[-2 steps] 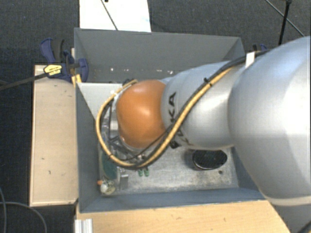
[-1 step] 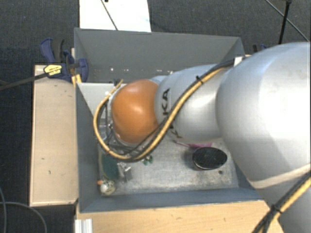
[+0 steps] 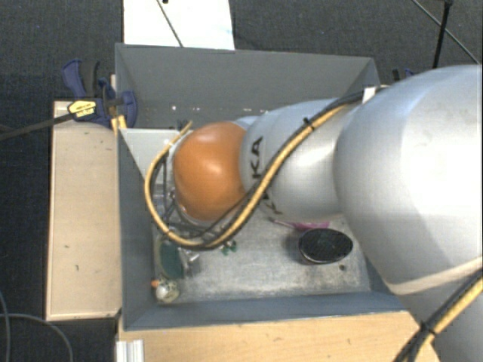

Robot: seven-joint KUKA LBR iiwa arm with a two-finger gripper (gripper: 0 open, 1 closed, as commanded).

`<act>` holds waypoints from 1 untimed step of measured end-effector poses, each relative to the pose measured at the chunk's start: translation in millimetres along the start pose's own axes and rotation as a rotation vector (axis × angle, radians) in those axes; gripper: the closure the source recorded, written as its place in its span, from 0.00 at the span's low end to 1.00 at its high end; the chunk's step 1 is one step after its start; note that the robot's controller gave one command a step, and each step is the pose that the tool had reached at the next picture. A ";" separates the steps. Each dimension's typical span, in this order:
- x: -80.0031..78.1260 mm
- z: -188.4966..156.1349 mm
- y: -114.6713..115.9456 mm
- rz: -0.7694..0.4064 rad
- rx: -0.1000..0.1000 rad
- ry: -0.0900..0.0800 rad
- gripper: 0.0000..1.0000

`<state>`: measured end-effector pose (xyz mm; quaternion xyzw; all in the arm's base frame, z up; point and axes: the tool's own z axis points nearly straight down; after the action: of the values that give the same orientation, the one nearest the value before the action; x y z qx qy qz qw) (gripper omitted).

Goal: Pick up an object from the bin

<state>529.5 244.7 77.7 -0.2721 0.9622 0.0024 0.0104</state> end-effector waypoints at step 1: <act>-9.6 -113.1 -11.5 0.027 0.001 0.011 1.00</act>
Offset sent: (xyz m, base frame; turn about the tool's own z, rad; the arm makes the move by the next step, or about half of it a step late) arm 0.0095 -0.0065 0.1077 0.0177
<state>541.6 238.8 191.0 -0.2593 0.9658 0.0008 0.0053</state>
